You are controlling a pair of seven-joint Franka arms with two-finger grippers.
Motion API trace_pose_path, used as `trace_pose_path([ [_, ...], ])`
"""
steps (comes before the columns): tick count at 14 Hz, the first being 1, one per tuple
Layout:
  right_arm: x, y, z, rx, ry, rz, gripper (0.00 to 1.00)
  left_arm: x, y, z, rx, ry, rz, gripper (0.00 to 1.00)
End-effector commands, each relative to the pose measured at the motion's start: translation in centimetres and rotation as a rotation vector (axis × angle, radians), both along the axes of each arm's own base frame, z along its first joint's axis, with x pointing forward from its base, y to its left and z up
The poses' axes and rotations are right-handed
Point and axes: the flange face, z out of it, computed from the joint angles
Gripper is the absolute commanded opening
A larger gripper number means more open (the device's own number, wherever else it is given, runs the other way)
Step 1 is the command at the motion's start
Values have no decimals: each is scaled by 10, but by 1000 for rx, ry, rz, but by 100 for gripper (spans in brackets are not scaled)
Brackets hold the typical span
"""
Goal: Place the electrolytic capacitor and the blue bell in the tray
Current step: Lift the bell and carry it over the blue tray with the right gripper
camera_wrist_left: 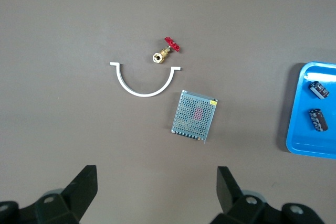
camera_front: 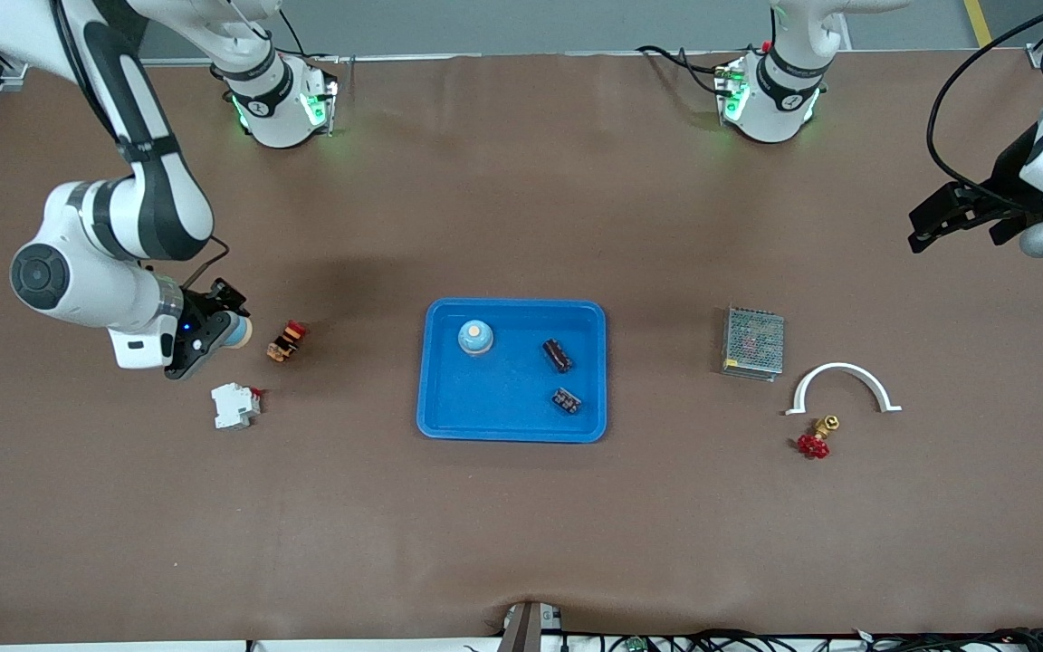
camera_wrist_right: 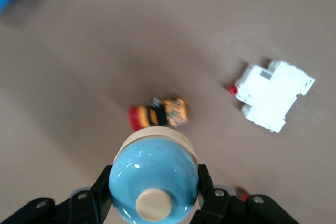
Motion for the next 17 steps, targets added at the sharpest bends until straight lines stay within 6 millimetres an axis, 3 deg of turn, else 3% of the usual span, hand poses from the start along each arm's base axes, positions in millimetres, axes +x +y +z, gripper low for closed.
trace_pose_path([
  [1, -2, 77, 55, -38, 4, -172, 47, 4, 1, 2, -17, -6, -17, 100],
  [4, -5, 152, 87, -66, -23, -366, 47, 4, 2, 2, -17, -6, -11, 100],
  [8, -4, 231, 84, -21, 15, -615, 48, 5, -1, -1, -17, 0, -9, 100],
  [10, -3, 266, 71, -3, -18, -674, 48, 6, -2, -2, -17, 2, -9, 100],
  [13, 7, 311, 36, 3, -44, -707, 47, 5, 0, -1, -19, 0, -5, 100],
  [17, 28, 337, -6, -7, -51, -690, 47, 5, 1, -2, -19, 2, -2, 100],
])
